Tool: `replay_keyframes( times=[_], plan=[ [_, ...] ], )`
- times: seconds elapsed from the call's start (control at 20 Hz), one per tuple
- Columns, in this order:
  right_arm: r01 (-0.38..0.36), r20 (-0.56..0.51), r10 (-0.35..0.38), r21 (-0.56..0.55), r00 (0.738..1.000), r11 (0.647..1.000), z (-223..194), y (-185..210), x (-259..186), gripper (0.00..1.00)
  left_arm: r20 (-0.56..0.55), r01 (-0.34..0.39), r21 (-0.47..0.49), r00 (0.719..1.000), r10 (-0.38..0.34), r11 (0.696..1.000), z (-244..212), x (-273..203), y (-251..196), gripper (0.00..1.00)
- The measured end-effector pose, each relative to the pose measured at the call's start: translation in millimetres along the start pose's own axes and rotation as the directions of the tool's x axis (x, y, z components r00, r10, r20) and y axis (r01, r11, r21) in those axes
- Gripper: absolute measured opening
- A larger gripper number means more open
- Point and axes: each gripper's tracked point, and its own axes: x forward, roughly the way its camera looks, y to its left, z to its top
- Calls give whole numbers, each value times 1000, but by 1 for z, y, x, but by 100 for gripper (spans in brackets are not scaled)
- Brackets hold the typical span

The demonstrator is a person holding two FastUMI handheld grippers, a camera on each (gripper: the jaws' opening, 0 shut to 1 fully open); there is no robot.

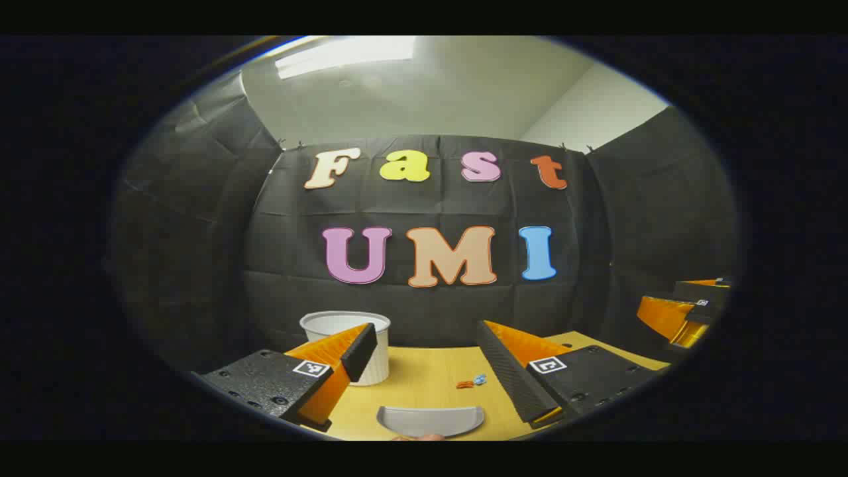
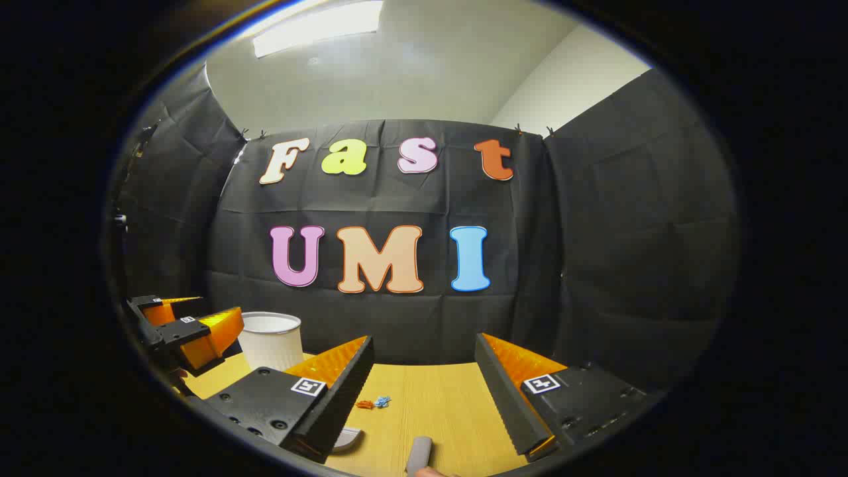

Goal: Pick up the small broom and dustpan from the desktop, sweep the trash into the dustpan with the broom, and then empty the trash into the garbage bin.

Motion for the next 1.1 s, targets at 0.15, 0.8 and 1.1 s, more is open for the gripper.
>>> replay_keyframes(
  times=[0.15,0.8,1.1],
  plan=[
    [4,2,-4,2,1000,1000,3,-3,0,92,2,2,-10,1000,-2,1000,2,0,-1,99],
    [-25,-10,25,-5,1000,1000,8,7,-2,92,6,-15,21,1000,14,1000,6,-3,4,93],
    [-30,-4,30,-11,1000,999,11,11,-5,92,16,-18,22,1000,18,1000,9,-7,5,93]
  ],
)
